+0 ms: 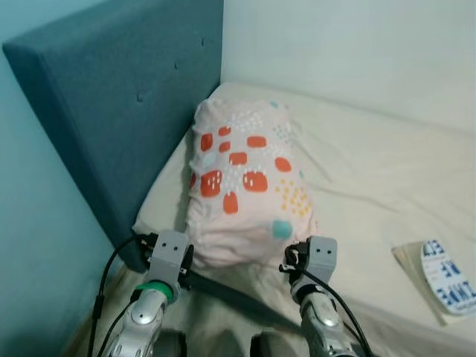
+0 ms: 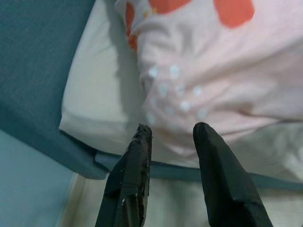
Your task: Clean up the room
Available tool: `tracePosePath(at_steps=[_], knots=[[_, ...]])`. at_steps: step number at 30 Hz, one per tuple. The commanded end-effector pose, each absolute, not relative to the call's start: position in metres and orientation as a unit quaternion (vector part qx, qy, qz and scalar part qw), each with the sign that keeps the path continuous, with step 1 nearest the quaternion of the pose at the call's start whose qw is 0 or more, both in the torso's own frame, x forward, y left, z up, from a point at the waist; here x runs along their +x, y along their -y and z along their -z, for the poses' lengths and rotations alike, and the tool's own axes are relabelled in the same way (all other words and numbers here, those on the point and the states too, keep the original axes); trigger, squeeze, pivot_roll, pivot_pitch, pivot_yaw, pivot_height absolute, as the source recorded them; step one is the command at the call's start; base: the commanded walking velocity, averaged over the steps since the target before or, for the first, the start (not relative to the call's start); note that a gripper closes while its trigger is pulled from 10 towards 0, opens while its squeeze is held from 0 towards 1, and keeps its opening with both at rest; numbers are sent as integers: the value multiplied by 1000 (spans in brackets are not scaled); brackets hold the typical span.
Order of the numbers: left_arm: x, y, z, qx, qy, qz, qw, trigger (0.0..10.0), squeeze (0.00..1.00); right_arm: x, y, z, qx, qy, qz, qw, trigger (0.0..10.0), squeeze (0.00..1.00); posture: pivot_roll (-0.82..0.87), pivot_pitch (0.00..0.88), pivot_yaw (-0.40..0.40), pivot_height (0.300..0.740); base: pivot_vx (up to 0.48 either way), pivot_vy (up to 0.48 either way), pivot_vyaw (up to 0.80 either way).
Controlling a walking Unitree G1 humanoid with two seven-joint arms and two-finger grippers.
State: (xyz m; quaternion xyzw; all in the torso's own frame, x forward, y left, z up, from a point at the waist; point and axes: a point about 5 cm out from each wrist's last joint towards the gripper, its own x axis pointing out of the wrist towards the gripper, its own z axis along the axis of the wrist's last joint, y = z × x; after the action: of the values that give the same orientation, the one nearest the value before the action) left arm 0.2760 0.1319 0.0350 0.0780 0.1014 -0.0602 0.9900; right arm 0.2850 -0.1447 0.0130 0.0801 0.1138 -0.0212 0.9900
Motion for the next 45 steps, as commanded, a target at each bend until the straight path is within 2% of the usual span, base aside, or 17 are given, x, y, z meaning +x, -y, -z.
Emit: tracePosePath(at_steps=[1, 8, 17, 21, 26, 27, 28, 29, 35, 40, 45], knots=[[276, -135, -39, 81, -86, 54, 991, 10000, 0, 287, 145, -18, 91, -97, 26, 991, 10000, 0, 35, 39, 26, 621, 0, 0, 0], [278, -139, -47, 77, -60, 46, 994, 10000, 0, 295, 144, -34, 109, -46, 30, 992, 10000, 0, 36, 48, 23, 606, 0, 0, 0], [278, -143, -58, 62, -23, 46, 997, 10000, 0, 308, 160, -57, 104, 9, 56, 993, 10000, 0, 30, 73, 2, 602, 0, 0, 0], [278, -146, -59, 75, -19, 46, 996, 10000, 0, 318, 174, -56, 53, -22, 79, 995, 10000, 0, 30, 95, -7, 602, 0, 0, 0], [276, -151, -62, 94, -13, 53, 994, 10000, 0, 331, 183, -62, 32, -43, 100, 994, 10000, 0, 47, 116, -18, 602, 0, 0, 0], [275, -152, -63, 99, -11, 54, 994, 10000, 0, 335, 186, -66, 33, -43, 104, 993, 3765, 0, 55, 128, -21, 602, 0, 0, 0], [275, -152, -63, 99, -11, 54, 994, 10000, 0, 335, 186, -66, 33, -43, 104, 993, 3765, 0, 55, 128, -21, 602, 0, 0, 0], [274, -155, -65, 105, -6, 55, 993, 10000, 0, 340, 188, -71, 32, -43, 110, 992, 0, 0, 66, 142, -25, 602, 0, 0, 0], [263, -162, -78, 143, 23, 86, 986, 10000, 0, 357, 201, -92, 16, -43, 146, 988, 0, 0, 116, 182, -35, 602, 0, 0, 0], [255, -166, -82, 157, 29, 99, 982, 10000, 0, 358, 205, -92, -5, -60, 161, 985, 0, 0, 132, 193, -37, 602, 0, 0, 0], [253, -167, -90, 164, 40, 105, 980, 10000, 0, 353, 187, -71, -9, -120, 123, 985, 0, 0, 143, 200, -45, 602, 0, 0, 0]])
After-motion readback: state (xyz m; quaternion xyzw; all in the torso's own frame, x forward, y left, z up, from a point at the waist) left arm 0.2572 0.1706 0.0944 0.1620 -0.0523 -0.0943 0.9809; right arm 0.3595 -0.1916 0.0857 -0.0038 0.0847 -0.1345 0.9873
